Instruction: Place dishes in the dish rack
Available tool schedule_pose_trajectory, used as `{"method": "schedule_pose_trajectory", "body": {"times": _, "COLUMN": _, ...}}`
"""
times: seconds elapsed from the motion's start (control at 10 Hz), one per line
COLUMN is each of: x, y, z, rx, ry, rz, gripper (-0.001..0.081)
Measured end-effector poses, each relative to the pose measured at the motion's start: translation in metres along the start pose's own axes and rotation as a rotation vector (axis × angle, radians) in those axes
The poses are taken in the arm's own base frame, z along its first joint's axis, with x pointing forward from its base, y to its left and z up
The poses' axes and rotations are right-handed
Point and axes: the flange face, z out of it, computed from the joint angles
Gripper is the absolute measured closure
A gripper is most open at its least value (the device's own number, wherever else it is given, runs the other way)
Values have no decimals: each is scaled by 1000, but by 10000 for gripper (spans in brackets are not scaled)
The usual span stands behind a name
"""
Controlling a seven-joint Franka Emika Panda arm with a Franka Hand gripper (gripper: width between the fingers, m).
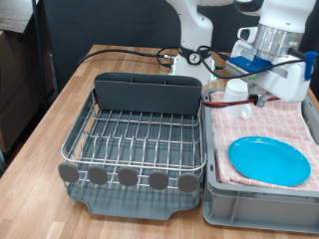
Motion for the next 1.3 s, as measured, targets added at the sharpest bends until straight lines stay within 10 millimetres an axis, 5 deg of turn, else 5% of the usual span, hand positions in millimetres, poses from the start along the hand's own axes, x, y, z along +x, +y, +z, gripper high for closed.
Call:
{"method": "schedule_pose_trajectory", "body": {"times": 0.4, "x": 44, "y": 15, "z": -15, "rx": -58, "ry": -15, "rz": 159, "gripper": 717}}
{"method": "schedule_pose_trajectory", "body": {"times": 0.7, "x": 54, "y": 14, "z": -10, "rx": -74, "ry": 7, "rz": 258, "gripper": 717}}
{"method": "schedule_pose_trajectory", "body": {"times": 1.3, "x": 126, "y": 35, "z": -5, "rx": -121, "ry": 48, "rz": 402, "gripper": 717}}
